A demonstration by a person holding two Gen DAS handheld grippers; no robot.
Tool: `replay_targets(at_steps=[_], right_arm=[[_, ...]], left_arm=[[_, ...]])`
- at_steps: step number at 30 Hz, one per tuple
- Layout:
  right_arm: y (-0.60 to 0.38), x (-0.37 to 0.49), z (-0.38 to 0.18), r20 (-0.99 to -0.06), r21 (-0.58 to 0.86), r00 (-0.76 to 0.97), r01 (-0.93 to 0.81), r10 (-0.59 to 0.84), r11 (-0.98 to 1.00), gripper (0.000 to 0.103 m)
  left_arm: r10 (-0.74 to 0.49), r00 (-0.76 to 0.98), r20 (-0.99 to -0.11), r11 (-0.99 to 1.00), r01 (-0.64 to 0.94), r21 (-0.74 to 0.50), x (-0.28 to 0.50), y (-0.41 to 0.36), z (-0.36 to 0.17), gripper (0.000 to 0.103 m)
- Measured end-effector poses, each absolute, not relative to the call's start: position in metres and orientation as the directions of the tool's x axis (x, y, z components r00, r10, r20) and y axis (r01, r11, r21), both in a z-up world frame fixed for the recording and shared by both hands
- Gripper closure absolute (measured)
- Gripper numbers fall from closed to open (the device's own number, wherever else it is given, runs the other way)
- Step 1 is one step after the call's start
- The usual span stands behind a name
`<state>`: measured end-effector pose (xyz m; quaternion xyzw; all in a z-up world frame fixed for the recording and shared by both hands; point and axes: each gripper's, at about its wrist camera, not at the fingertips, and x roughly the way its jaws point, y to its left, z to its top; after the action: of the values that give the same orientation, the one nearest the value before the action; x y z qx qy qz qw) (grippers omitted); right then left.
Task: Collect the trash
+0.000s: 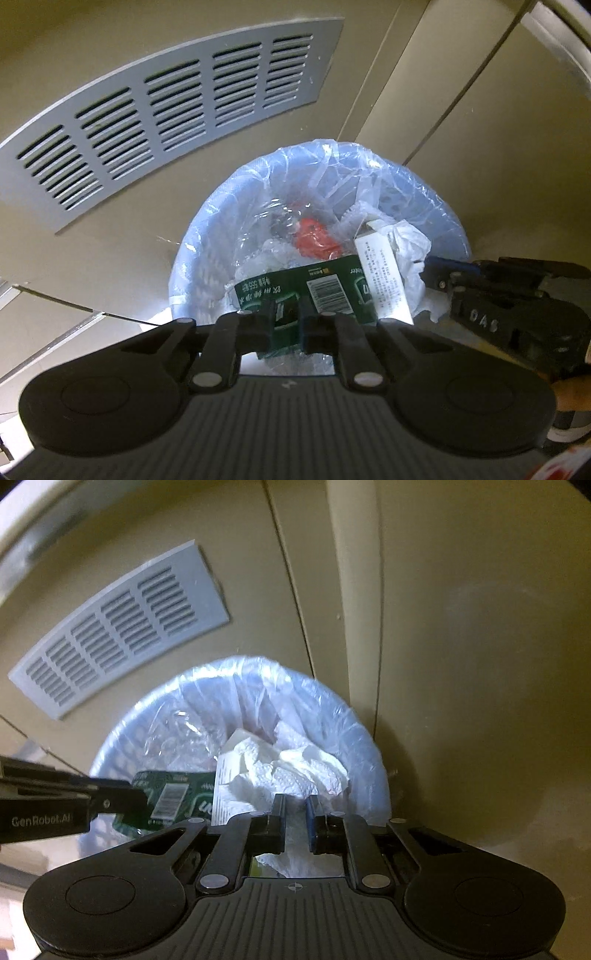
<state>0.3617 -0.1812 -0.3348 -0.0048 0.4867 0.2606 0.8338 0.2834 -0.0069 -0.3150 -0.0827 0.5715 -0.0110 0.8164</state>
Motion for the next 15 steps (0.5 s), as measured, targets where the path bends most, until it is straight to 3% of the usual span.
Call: replay_targets(at_steps=[7,15], right_arm=[[-0.174,0.366,-0.347,-0.842,0.226,0.358,-0.445,0.404,0.866,0.091],[-0.194,0.351,-0.32,-0.783,0.265,0.421,-0.44,0.458,0.858,0.09]], left_arm=[[-0.096,0.336,-0.937,0.988,-0.081,-0.13,0.295,-0.016,-0.329,0.092],[-0.077,0.354,-0.932,0.984,-0.122,-0.128,0.293,-0.018,-0.312,0.091]])
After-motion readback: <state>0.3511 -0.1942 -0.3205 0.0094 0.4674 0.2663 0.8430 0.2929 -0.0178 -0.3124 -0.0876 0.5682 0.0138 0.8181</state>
